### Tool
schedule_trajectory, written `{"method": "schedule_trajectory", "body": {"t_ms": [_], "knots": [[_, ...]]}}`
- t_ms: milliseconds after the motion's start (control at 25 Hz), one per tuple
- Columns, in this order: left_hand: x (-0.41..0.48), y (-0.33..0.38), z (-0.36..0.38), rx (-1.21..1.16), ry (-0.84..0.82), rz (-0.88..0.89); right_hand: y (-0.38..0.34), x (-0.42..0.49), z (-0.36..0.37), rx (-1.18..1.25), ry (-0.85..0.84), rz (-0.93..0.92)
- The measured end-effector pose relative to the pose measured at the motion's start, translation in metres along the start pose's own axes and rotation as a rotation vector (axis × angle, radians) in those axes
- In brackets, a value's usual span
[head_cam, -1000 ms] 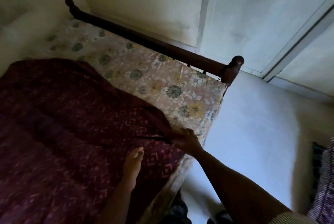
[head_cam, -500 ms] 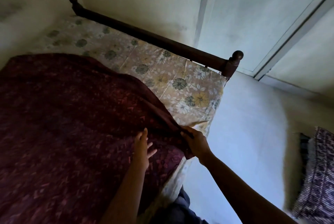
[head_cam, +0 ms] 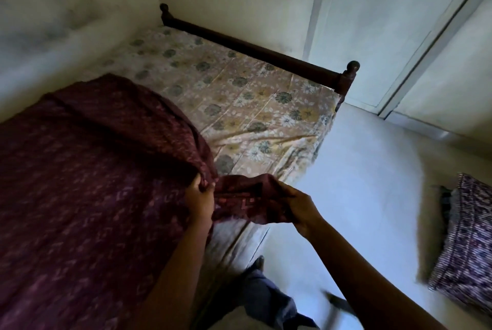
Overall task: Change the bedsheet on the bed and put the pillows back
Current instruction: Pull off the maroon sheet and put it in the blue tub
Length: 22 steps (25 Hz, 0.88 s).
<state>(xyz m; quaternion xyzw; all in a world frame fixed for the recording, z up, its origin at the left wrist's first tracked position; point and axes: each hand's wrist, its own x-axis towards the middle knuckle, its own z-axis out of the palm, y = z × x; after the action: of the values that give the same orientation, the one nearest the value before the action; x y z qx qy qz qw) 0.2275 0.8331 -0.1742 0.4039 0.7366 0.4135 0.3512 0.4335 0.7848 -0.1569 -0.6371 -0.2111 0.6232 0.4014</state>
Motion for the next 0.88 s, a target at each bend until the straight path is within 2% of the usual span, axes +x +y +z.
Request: {"method": "schedule_trajectory", "body": {"t_ms": [80,200,240,320,400,440,520,640,720,800,880], "knots": [[-0.041,-0.023,-0.029,0.107,-0.009,0.11,0.009,-0.016,0.026,-0.025,0.005,0.063],[-0.105,-0.054,-0.062,0.26,-0.109,0.306,0.029,-0.042,0.084,-0.049,-0.184,0.22],[-0.125,-0.066,-0.071,0.292,-0.156,0.386,0.043,-0.047,0.103,-0.118,-0.263,0.238],[-0.156,-0.096,-0.099,0.294,-0.246,0.487,0.078,-0.062,0.138,-0.397,-0.364,0.121],[-0.174,-0.113,-0.138,0.061,-0.361,0.32,0.113,-0.085,0.154,-0.726,-0.249,-0.118],[-0.175,-0.12,-0.161,-0.085,-0.391,0.157,0.125,-0.102,0.158,-0.739,-0.183,-0.155],[-0.156,-0.136,-0.201,-0.279,-0.24,-0.194,0.15,-0.135,0.158,-0.615,-0.144,-0.148],[-0.099,-0.162,-0.251,-0.512,-0.072,-0.648,0.177,-0.187,0.16,-0.467,-0.206,-0.19],[-0.066,-0.172,-0.27,-0.617,-0.003,-0.7,0.188,-0.22,0.163,-0.456,-0.239,-0.224],[-0.051,-0.171,-0.279,-0.523,0.126,-0.539,0.199,-0.238,0.161,-0.456,-0.225,-0.221],[-0.059,-0.161,-0.283,-0.295,0.142,-0.362,0.205,-0.246,0.158,-0.391,-0.148,-0.182]]}}
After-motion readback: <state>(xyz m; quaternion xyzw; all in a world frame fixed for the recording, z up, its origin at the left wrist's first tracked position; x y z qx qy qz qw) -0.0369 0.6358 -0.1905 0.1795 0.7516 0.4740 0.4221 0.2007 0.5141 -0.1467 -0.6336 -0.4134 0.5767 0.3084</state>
